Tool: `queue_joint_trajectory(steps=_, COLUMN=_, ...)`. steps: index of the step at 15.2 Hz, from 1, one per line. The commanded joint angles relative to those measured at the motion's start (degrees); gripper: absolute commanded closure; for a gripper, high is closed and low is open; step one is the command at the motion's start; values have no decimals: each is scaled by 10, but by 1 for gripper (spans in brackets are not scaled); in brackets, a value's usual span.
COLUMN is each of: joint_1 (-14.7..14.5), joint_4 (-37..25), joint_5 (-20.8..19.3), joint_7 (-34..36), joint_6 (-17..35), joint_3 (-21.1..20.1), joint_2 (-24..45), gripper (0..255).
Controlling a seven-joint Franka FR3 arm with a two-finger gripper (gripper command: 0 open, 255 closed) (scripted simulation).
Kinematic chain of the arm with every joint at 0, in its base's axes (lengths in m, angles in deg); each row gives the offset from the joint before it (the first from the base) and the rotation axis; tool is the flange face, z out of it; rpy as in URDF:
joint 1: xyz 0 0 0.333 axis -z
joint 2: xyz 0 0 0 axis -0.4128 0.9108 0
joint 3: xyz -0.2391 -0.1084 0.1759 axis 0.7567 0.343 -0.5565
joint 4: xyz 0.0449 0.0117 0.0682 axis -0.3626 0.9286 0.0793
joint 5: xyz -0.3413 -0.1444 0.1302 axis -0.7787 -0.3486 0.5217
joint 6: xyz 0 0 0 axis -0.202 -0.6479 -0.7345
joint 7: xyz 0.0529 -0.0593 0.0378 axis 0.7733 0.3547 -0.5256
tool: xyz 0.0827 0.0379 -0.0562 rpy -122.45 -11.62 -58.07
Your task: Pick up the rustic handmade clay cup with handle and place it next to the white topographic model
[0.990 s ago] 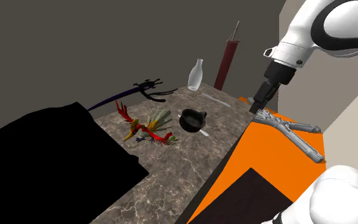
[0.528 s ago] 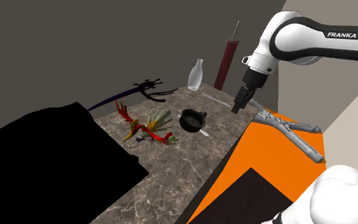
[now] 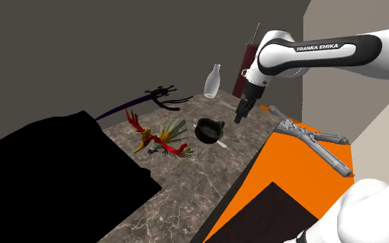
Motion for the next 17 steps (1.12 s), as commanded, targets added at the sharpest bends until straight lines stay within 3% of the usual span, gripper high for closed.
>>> queue_joint_trajectory(steps=1, joint_1=-1, joint_4=-29, joint_5=2, joint_7=-21, joint_6=17, joint_3=7, joint_2=49, gripper=0)
queue_joint_trajectory(steps=13, joint_1=9, joint_4=-234, joint_5=30, joint_7=-118, joint_6=65, joint_3=13, joint_2=319, gripper=0)
queue_joint_trajectory(steps=17, joint_1=8, joint_4=-217, joint_5=33, joint_7=-120, joint_6=93, joint_3=11, joint_2=329, gripper=0)
